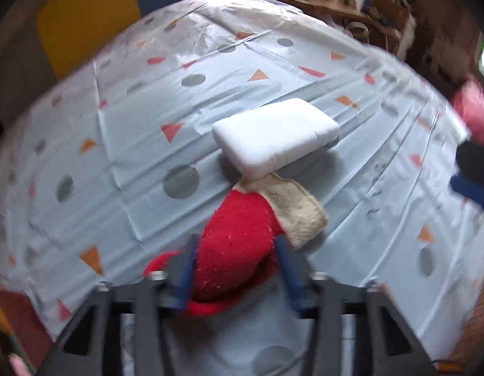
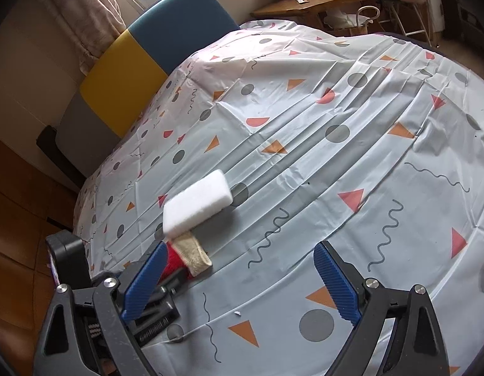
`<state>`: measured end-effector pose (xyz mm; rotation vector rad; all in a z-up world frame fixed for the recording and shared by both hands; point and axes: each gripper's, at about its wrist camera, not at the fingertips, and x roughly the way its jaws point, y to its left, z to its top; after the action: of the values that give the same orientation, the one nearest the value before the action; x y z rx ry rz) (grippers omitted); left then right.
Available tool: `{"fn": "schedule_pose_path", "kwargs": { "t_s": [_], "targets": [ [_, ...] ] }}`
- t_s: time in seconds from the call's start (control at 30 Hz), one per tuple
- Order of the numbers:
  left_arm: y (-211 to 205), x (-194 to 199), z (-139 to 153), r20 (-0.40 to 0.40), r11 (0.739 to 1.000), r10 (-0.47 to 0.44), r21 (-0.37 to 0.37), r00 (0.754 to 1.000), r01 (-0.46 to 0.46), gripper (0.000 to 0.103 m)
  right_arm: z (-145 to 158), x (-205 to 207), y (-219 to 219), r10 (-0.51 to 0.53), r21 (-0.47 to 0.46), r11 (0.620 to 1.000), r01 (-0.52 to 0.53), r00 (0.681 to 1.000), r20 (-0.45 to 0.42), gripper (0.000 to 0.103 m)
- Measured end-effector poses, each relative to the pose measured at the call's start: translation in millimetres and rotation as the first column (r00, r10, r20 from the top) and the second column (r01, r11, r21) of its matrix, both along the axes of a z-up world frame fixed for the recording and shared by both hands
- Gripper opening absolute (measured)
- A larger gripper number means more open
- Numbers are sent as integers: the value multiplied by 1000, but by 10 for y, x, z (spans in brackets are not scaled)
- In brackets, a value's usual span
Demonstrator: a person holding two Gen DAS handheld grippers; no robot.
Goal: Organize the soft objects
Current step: 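Reach the left gripper to the red sock and grasp it, then grasp the white sponge block with the right gripper while the left gripper holds the sock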
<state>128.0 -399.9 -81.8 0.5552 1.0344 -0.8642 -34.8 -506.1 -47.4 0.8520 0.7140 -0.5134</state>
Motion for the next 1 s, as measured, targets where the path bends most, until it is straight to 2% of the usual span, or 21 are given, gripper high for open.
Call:
{"fn": "schedule_pose_path", "kwargs": {
  "t_s": [0.03, 0.07, 0.3, 0.47, 0.53, 0.6, 0.67, 0.73, 0.8, 0.83, 0.9, 1.0],
  "targets": [
    [25, -8, 9, -5, 1000, 17, 3, 1000, -17, 22, 2, -3, 0, -2, -3, 1000, 2, 1000, 0, 95],
    [36, -12, 18, -8, 1000, 26, 4, 1000, -26, 19, 4, -6, 0, -4, -5, 1000, 4, 1000, 0, 95],
    [509, -335, 130, -112, 992, 112, -47, 987, -118, 18, 31, -33, -2, -9, -9, 1000, 9, 1000, 11, 95],
    [826, -701, 147, -99, 990, 126, -58, 987, -132, 18, -20, -19, 18, 13, 21, 1000, -13, 1000, 5, 95],
    [960, -874, 116, -71, 989, 125, -66, 990, -130, 18, -76, 33, 52, 52, 52, 997, -52, 999, 2, 95],
    [1035, -962, 51, -82, 988, 129, -73, 988, -135, 18, -150, 119, 129, 122, 98, 988, -122, 993, 3, 95],
    [1126, -1021, 42, -54, 986, 126, -103, 991, -131, 18, -232, 230, 248, 219, 160, 962, -220, 975, 23, 95],
    [1156, -1062, 38, -43, 986, 124, -111, 991, -128, 18, -349, 397, 454, 337, 228, 916, -330, 942, 11, 95],
    [1168, -1055, 22, -44, 985, 121, -122, 992, -125, 18, -411, 481, 596, 390, 226, 900, -374, 920, -30, 95],
    [1179, -1046, 12, -50, 983, 121, -129, 991, -126, 18, -440, 514, 648, 410, 224, 893, -391, 911, -47, 95],
    [1217, -1017, 11, -65, 981, 126, -142, 990, -134, 18, -529, 568, 696, 407, 239, 893, -381, 911, -67, 95],
    [1246, -1002, 3, -73, 978, 128, -154, 989, -138, 18, -537, 658, 702, 399, 221, 897, -384, 916, -30, 96]
  ]
}}
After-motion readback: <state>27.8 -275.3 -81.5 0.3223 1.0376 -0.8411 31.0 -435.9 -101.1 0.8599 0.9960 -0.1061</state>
